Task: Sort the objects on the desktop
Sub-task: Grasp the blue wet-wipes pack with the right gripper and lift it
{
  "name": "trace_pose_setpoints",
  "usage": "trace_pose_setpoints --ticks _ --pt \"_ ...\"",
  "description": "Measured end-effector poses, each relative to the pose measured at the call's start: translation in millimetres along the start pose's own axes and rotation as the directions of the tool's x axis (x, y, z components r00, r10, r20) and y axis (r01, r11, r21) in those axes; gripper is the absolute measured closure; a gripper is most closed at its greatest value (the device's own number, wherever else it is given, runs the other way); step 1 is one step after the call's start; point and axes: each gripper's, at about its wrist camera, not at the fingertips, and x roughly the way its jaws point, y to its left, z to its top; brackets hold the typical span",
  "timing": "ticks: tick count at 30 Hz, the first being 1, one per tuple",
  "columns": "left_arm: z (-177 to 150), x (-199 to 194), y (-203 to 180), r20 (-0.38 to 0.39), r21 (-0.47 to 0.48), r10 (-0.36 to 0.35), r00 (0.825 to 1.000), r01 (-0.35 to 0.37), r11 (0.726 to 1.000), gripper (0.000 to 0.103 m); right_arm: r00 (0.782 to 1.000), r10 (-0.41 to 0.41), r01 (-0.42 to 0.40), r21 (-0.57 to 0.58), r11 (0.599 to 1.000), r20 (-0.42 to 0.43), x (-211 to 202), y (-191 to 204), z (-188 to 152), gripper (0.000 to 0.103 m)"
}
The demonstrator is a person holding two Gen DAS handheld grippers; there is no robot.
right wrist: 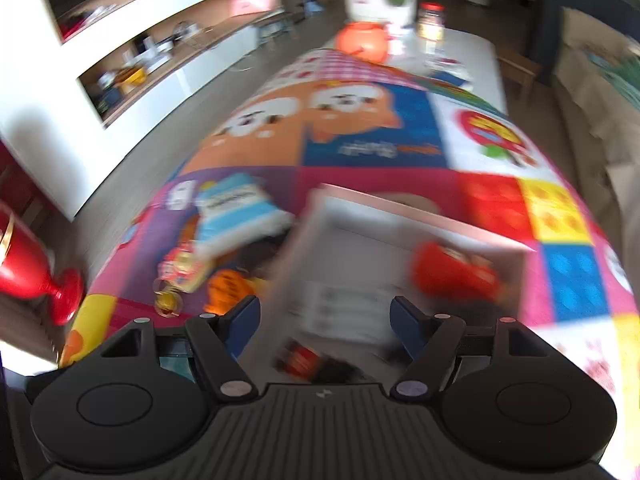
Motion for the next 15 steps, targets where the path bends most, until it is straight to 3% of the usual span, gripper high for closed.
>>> trace_pose_setpoints --ticks 3,7,11,15 --pt "-10.2 -6.6 7.9 0.033 0.001 0.040 0.999 -0.040 0.999 0.006 1.000 0.029 -0.028 -0.065 0.998 0.007 24.6 37.0 21.0 0.027" --pt "-20.0 -11.6 24.6 0.063 -0.044 0.062 0.996 -0.059 0.997 0.005 0.997 -0.041 0.049 -0.149 0.988 0.060 64.6 72.7 54.3 0.019" --pt "-28.4 -12.0 36.9 0.089 -0.057 0.108 0.990 -0.103 0.993 0.004 0.999 -0.043 0.044 -0.118 0.992 0.006 111.7 83.9 82.5 0.017" --pt "-33.2 -16.8 45.0 0.109 -0.068 0.090 0.990 -0.083 0.994 0.004 0.995 -0.085 0.079 -0.126 0.989 -0.046 152.7 90.7 85.8 0.018"
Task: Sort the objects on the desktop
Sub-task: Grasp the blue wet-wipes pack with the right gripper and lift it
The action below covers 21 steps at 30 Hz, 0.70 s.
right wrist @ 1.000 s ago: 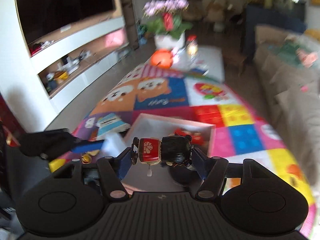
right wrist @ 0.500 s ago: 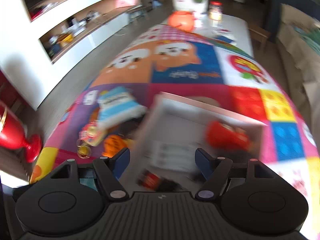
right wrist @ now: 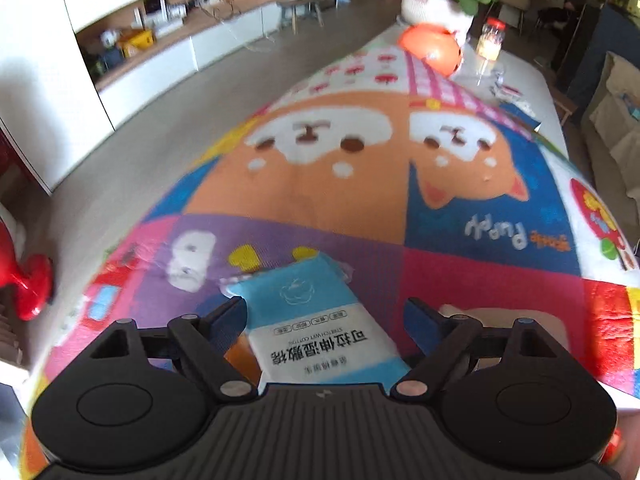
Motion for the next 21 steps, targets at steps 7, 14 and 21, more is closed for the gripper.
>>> trace_pose_setpoints --ticks 7,14,21 --pt "-5.9 -1.4 1.3 0.013 0.014 -0.016 1.000 0.016 1.000 0.003 0.998 0.061 -0.062 -0.075 0.995 -0.017 -21.1 14.2 -17.2 0.048" --pt "-9.7 -9.1 -7.7 0.007 0.043 -0.028 1.000 0.027 0.999 0.003 0.977 0.213 -0.212 -0.158 0.964 -0.010 -120.7 22.3 -72.1 0.048" --pt "-16.2 -14.7 -29.1 -0.007 0.121 -0.055 0.998 0.055 0.991 0.002 0.963 0.232 -0.249 -0.126 0.960 -0.134 -150.0 11.3 -131.1 0.035"
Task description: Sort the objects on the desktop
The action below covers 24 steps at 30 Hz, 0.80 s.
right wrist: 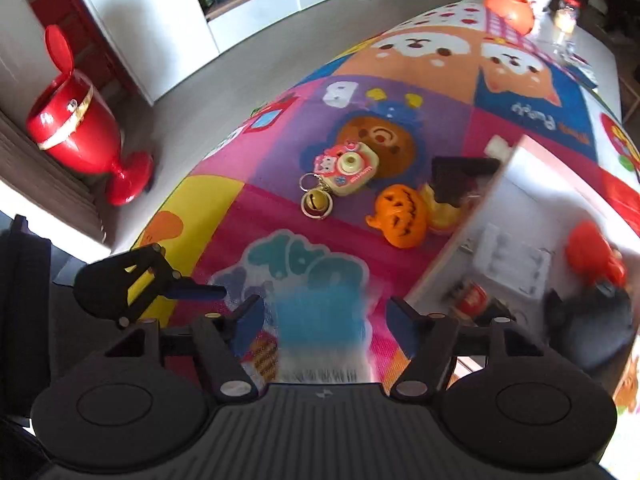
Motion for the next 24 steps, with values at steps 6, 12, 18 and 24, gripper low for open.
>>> trace_pose_setpoints --ticks 6,12,18,24 --pt "3.9 -0.3 -5.6 0.020 -0.001 -0.026 0.999 0.026 1.000 0.002 0.974 -0.145 0.125 0.123 0.985 0.173 -19.0 -50.9 48.8 0.035" --pt "6.2 -0.9 4.0 0.049 -0.044 -0.051 0.997 0.053 0.998 0.002 0.967 -0.237 0.215 0.201 0.956 0.094 49.6 -92.2 109.9 0.072" --pt "2.2 3.3 18.9 0.033 -0.076 -0.061 0.998 0.063 0.995 0.002 0.984 -0.173 0.176 0.105 0.979 -0.034 100.0 -67.1 105.5 0.072" --pt "1.5 7.0 15.8 0.015 -0.044 -0.057 0.998 0.057 0.997 0.002 0.987 -0.142 0.145 0.036 0.989 -0.078 109.9 -42.7 82.3 0.072"
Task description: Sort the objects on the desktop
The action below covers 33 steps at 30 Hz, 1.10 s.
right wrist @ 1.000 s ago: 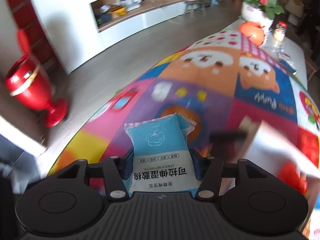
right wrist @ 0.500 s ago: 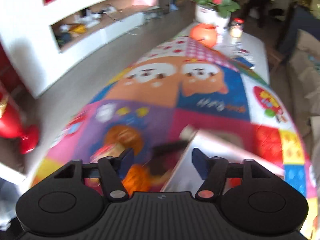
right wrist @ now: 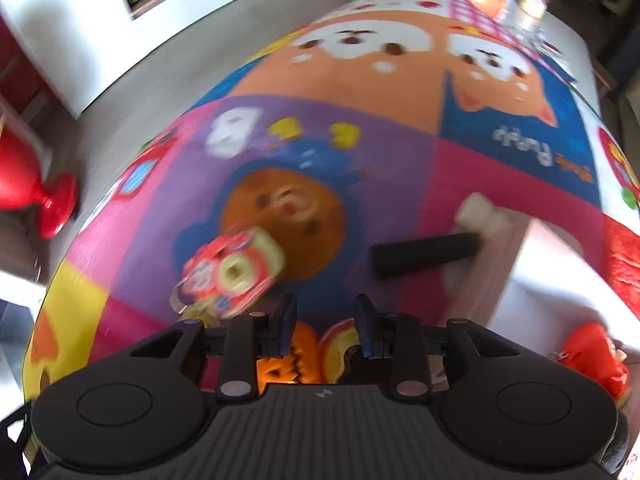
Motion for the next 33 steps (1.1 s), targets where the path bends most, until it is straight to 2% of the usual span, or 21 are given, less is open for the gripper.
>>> trace_pose_setpoints --ticks 7,13,16,23,26,30,33 --pt "1.0 2.6 -14.7 -0.054 0.055 0.046 0.997 -0.043 0.998 0.002 0.996 0.079 -0.083 -0.112 0.990 -0.046 -17.8 41.7 -41.7 0.073" --pt "1.5 1.7 -29.5 -0.088 0.100 0.093 0.992 -0.084 0.991 0.002 0.992 0.103 -0.112 -0.122 0.986 -0.074 -33.0 50.8 -80.6 0.070" --pt "1.0 1.6 -37.1 -0.105 0.119 0.113 0.988 -0.100 0.988 0.002 0.987 0.127 -0.135 -0.079 0.988 -0.099 -40.6 45.3 -95.2 0.070" --pt "1.3 6.9 -51.3 -0.131 0.144 0.166 0.977 -0.147 0.979 0.002 0.992 0.125 -0.125 -0.035 0.992 0.018 -83.2 18.1 -133.9 0.068" --pt "9.8 2.9 -51.5 -0.093 0.140 0.188 0.978 -0.174 0.975 0.002 0.990 0.101 -0.100 -0.011 0.995 0.099 -105.5 -0.8 -158.2 0.054" --pt "21.5 4.9 -52.6 -0.060 0.136 0.221 0.973 -0.212 0.968 0.002 0.986 -0.007 0.007 0.001 1.000 0.167 -113.5 -16.3 -201.4 0.036" --pt "27.0 14.5 -54.5 -0.077 0.138 0.237 0.968 -0.225 0.964 0.002 0.983 -0.017 0.014 0.017 1.000 0.183 -107.4 -22.0 -228.1 0.032"
